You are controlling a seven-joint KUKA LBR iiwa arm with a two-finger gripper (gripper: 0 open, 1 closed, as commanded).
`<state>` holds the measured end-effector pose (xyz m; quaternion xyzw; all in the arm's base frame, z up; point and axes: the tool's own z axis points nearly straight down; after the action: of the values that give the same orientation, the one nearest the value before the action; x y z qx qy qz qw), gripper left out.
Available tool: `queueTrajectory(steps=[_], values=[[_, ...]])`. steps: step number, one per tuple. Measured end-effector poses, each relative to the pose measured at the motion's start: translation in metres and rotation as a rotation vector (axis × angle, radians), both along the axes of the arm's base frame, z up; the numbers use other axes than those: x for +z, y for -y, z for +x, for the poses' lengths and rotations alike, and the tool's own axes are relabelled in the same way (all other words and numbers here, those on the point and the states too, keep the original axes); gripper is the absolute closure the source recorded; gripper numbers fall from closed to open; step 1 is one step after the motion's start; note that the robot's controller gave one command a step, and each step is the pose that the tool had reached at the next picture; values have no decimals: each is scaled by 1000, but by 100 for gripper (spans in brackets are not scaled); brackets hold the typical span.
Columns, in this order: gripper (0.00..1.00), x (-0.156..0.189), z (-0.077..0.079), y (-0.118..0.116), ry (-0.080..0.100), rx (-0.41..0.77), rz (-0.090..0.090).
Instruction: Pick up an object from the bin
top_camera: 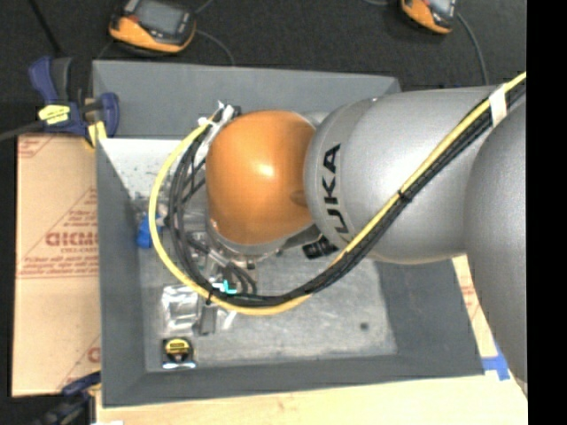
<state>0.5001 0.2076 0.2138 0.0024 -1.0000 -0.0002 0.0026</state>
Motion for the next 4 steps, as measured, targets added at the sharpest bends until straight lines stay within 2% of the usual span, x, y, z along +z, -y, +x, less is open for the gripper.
queueTrajectory(steps=[1, 4], values=[[0, -145, 47, 35, 15, 127, 2], [0, -142, 50, 34, 21, 111, 11]])
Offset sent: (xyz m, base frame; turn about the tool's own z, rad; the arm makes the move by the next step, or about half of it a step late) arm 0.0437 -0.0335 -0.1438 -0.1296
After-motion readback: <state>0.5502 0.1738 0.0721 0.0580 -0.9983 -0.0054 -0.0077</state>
